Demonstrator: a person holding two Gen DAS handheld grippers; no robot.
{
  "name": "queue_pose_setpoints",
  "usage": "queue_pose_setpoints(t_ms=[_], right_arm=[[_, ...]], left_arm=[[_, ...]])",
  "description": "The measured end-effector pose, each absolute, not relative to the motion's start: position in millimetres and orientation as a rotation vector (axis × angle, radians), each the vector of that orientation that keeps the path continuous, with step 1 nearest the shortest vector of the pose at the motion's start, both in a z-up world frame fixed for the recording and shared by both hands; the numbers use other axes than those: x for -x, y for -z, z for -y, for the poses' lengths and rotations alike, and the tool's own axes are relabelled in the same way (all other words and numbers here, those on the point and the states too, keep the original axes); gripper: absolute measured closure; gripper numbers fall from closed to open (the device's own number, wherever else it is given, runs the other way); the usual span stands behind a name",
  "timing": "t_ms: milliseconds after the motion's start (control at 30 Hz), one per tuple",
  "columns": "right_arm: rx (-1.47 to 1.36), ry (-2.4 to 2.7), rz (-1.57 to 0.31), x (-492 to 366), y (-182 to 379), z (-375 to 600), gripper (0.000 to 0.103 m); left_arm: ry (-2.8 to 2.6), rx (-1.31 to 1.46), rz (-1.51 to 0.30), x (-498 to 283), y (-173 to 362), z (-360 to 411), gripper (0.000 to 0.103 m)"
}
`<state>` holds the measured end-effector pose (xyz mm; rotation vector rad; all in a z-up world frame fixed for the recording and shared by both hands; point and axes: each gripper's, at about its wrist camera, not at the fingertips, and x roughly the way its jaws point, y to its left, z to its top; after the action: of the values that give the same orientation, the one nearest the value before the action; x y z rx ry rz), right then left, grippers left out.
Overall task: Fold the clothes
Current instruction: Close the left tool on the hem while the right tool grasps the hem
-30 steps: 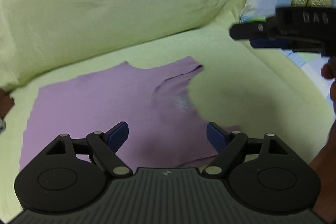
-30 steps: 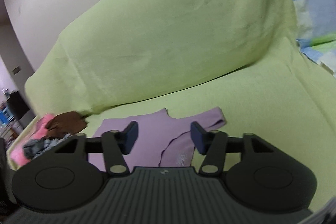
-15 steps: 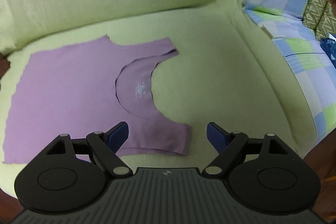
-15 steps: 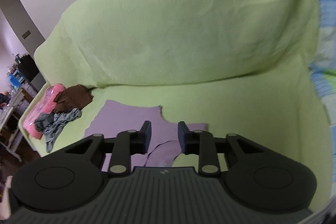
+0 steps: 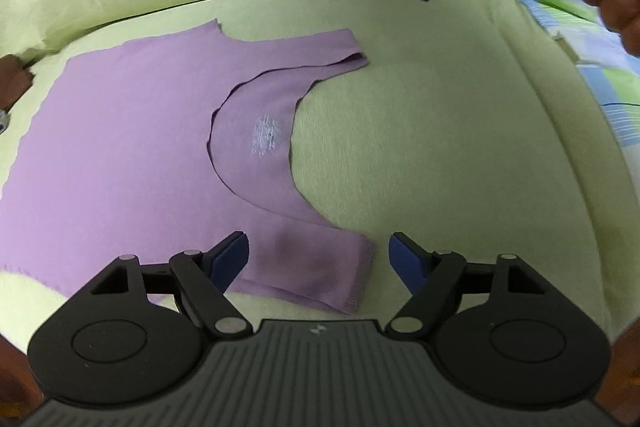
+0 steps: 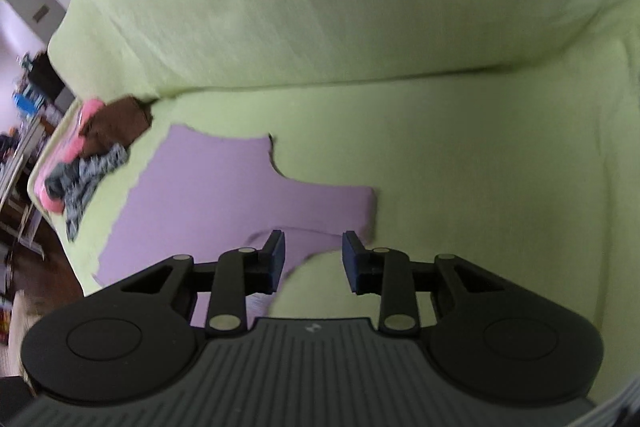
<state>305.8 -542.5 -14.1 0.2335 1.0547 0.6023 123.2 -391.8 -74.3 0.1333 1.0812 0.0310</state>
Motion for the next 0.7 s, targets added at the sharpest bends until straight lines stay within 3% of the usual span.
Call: queue_pose_setpoints(t_ms=[167, 333, 533, 567, 600, 700], right_arm=[[-0.218, -0.659, -1.077, -321, 40, 550, 0.075], [-0.258, -0.686, -1.091, -327, 59, 553, 0.073], [-0.248, -0.701, -1.095, -332, 69, 558, 0.072], [-0.246, -0.701, -1.094, -333, 70, 558, 0.072], [-0.245, -0.701, -1.092, -336, 72, 559, 0.072], [-0.244, -0.700, -1.097, -342, 79, 557, 0.072]], left_arm=[[-0.065, -0.322, -1.126, -113, 94, 416, 0.053], [-0.015, -0.522, -1.119, -108, 107, 437, 0.052], [-0.027, -0.617, -1.110, -105, 115, 454, 0.059], [-0.011, -0.607, -1.118, -105, 117, 456, 0.072], [0.007, -0.597, -1.127, -106, 119, 457, 0.099], [0.018, -0.606, -1.124, -103, 122, 463, 0.100]])
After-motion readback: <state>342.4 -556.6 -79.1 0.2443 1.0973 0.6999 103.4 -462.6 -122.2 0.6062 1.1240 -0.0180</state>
